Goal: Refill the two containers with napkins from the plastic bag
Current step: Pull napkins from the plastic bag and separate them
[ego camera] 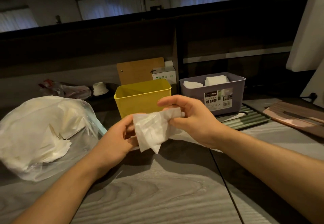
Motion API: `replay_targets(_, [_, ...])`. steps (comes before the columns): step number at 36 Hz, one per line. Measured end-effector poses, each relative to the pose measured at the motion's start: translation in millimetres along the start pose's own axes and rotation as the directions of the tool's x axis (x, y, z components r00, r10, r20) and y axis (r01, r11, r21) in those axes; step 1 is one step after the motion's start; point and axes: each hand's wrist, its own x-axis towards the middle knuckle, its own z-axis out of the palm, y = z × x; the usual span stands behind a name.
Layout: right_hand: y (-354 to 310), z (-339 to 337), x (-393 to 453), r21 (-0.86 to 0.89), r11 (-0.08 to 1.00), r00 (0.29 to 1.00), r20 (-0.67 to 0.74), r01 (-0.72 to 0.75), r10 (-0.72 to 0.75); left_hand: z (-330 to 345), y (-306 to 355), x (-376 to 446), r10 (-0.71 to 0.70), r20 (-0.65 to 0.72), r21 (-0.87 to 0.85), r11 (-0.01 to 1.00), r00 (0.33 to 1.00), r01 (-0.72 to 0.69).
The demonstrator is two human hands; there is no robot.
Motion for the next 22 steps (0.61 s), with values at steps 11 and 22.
replay_targets(11, [2.9, -1.6, -4.9, -0.196, 0.973, 0.975, 0.162, -0.122, 0.155, 2.0, 6.0, -5.9, -0.001, -0.057, -0.003, 1.0, 0.998, 0.001])
replay_targets(22, [7.3, 0.4, -3.7, -0.169, 0.965, 0.977, 0.03, -0.201, 0.209, -3.7, 3.3, -6.0, -0.063, -0.026, 0.095, 0.993, 0.998, 0.066])
